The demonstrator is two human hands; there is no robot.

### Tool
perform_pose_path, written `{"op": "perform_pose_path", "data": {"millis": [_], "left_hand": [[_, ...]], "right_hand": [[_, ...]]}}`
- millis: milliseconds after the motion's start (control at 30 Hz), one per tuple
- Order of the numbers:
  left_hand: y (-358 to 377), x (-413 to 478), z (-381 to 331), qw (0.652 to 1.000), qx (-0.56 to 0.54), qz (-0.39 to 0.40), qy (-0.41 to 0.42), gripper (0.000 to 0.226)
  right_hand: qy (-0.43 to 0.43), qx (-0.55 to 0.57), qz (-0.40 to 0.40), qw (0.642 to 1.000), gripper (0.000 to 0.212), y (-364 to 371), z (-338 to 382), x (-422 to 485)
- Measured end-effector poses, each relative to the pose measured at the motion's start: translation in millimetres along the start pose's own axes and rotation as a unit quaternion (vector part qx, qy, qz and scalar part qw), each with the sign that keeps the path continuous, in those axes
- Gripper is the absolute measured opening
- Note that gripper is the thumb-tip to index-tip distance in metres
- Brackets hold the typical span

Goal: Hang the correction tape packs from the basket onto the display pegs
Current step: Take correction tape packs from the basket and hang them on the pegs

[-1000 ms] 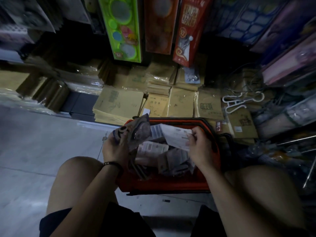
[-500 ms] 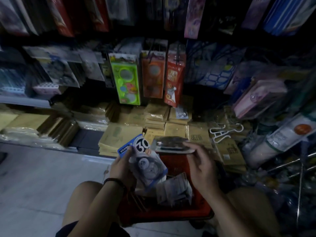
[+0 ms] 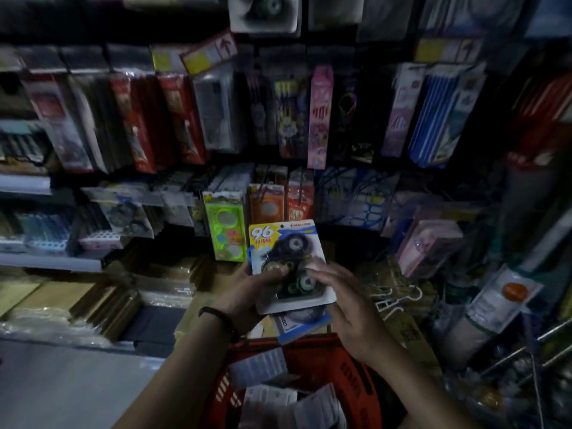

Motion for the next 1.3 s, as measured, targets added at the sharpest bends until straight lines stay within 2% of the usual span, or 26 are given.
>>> {"op": "perform_pose_path", "data": {"millis": [100, 167, 267, 300, 367, 467, 533, 667, 767, 967, 1133, 1300], "left_hand": [[14, 9, -30, 0.999, 0.005, -0.002, 0.034, 0.044], [18, 13, -50, 0.998, 0.001, -0.026, 0.062, 0.034], [26, 18, -76, 0.993, -0.020, -0.058, 0.104, 0.034], [29, 20, -84, 0.991, -0.032, -0.066, 0.114, 0.038], [38, 21, -102, 0.986, -0.048, -0.077, 0.139, 0.044], [54, 22, -130, 0.979, -0.058, -0.073, 0.181, 0.041], [63, 24, -147, 0.975, -0.058, -0.067, 0.203, 0.041], [81, 24, -180, 0.972, -0.060, -0.047, 0.223, 0.036], [83, 27, -209, 0.969, -0.045, -0.036, 0.241, 0.035], [70, 24, -284, 0.953, 0.024, -0.044, 0.299, 0.034], [80, 20, -327, 0.938, 0.051, -0.031, 0.342, 0.043], [109, 31, -342, 0.934, 0.056, 0.002, 0.352, 0.033]], "right_hand": [[0.017, 0.042, -0.128, 0.991, 0.082, -41, 14, 14], [0.055, 0.084, -0.211, 0.972, 0.063, -71, 18, 20], [0.031, 0.035, -0.178, 0.983, 0.025, -81, 48, 38], [0.015, 0.002, -0.152, 0.988, 0.025, -77, 59, 42], [0.003, -0.053, -0.121, 0.991, 0.050, -70, 76, 49], [-0.008, -0.117, -0.130, 0.984, 0.080, -68, 96, 62], [0.000, -0.122, -0.150, 0.981, 0.079, -74, 106, 73], [-0.002, -0.130, -0.161, 0.978, 0.061, -89, 128, 100], [-0.018, -0.160, -0.199, 0.967, 0.062, -113, 145, 115], [-0.030, -0.272, -0.327, 0.904, 0.068, -172, 169, 143], [-0.045, -0.224, -0.333, 0.915, 0.070, -201, 185, 166], [-0.038, -0.200, -0.387, 0.899, 0.080, -257, 197, 168]]}}
Point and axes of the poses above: each hand's wrist, its own x-axis towards the middle knuckle, its own y-axis out of the palm, z = x × y, the point moved 10 cm from there along x, towards the middle knuckle, and after that the axes turned 12 degrees about y, right-handed, at the moved point
